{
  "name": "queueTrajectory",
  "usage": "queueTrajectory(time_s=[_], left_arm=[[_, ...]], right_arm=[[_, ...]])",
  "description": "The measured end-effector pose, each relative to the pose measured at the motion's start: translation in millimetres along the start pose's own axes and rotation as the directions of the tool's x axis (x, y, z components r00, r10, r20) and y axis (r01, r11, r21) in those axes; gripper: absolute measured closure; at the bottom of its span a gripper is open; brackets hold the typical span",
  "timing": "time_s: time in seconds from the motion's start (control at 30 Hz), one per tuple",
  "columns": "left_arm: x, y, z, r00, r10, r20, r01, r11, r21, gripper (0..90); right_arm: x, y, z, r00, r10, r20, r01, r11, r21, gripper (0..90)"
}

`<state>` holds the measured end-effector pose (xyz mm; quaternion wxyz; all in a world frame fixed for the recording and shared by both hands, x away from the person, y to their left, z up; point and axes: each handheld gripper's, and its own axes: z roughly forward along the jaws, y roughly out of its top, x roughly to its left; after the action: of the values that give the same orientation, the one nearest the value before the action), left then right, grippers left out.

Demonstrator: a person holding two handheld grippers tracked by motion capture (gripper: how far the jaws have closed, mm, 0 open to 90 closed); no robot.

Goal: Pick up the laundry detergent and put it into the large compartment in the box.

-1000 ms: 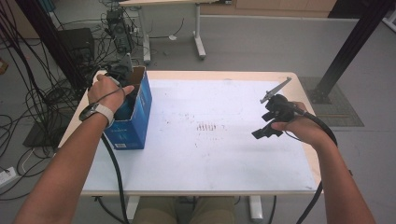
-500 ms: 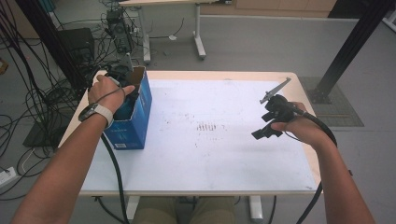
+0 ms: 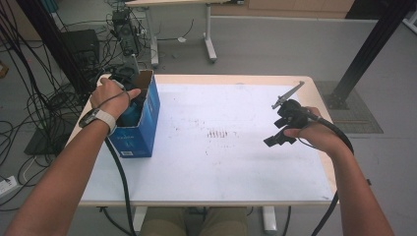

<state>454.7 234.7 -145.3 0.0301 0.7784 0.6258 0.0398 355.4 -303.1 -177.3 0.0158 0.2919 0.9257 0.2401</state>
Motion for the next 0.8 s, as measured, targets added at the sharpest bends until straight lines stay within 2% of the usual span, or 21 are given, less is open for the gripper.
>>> queueTrajectory(time_s=[0.3,0.33,0.57,0.6,0.8], left_arm=[[2.9,-4.2,-4.1,0.9999,0.004,0.011,-0.004,0.9999,-0.014,26.6],[2.5,-4.4,-4.7,1.0000,0.003,0.008,-0.003,0.9999,-0.014,24.4],[9.8,-7.8,-8.7,0.9991,-0.001,0.043,0.002,0.9998,-0.021,23.2],[10.4,-8.8,-9.7,0.9989,-0.003,0.048,0.004,0.9997,-0.025,20.4],[11.6,-10.5,-11.6,0.9986,0.005,0.053,-0.003,0.9995,-0.031,20.0]], right_arm=[[1.1,2.3,0.3,1.0000,-0.009,0.000,0.009,1.000,0.002,12.1],[1.3,2.9,0.5,1.0000,-0.009,0.001,0.009,1.000,0.002,12.1],[2.4,6.6,1.9,0.9999,-0.015,-0.002,0.015,1.000,0.002,12.0],[2.3,6.7,2.2,0.9998,-0.017,-0.003,0.017,1.000,0.000,12.1],[2.9,8.6,3.1,0.9998,-0.018,-0.004,0.018,1.000,0.000,12.0]])
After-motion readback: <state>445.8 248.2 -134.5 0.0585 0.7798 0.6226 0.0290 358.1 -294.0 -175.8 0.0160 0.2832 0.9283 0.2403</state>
